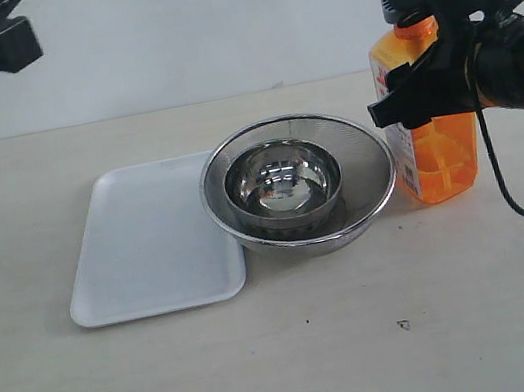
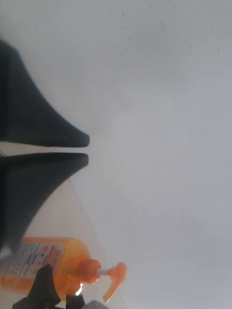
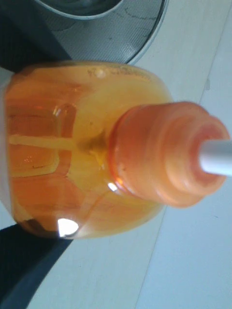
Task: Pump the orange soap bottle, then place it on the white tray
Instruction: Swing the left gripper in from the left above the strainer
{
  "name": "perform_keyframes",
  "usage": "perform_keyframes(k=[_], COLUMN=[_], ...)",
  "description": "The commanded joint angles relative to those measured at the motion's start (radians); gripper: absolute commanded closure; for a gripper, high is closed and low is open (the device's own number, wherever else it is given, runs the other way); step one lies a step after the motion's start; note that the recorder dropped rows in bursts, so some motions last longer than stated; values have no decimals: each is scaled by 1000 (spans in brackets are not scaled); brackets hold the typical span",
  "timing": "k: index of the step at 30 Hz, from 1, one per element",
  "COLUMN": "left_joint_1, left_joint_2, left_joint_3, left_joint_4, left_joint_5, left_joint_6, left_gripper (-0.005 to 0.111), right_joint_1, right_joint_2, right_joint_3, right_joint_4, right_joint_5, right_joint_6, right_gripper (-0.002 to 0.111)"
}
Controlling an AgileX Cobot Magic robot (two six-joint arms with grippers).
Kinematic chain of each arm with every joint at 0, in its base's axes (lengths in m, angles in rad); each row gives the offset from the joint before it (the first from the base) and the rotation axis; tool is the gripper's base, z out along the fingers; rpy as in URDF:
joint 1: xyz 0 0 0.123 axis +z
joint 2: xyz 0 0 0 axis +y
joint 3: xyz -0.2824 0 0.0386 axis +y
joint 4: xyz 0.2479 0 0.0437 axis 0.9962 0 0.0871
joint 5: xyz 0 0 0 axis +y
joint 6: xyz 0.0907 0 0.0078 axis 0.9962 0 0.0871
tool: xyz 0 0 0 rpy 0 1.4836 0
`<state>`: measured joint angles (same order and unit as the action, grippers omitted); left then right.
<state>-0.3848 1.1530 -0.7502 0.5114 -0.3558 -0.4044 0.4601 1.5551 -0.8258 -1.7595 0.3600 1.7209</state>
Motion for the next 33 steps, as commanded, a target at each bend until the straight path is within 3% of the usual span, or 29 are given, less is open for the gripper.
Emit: perform_keyframes(k=[1, 9, 15, 18, 33], left_joint_1=[-7, -14, -59, -85, -139], left_joint_2=[140, 356, 486, 556, 758], left_joint_3=[-143, -385, -576, -674, -934], left_joint_4=[310, 625, 977, 1078, 1141], left_joint_5=[-75, -188, -229, -281, -444], left_joint_6=[-275, -564, -852, -953, -1147], left_gripper=[102, 102, 102, 102, 102], right_joint_1=[-1, -1, -1, -1, -1], right_joint_2=[5, 5, 5, 5, 5], right_joint_3=[11, 11, 11, 11, 11], right_joint_4=[15, 15, 15, 15, 15], right_joint_5=[-20, -14, -14, -14, -16], right_joint_6=[-6, -11, -11, -11, -10], right_gripper=[108, 108, 108, 108, 108])
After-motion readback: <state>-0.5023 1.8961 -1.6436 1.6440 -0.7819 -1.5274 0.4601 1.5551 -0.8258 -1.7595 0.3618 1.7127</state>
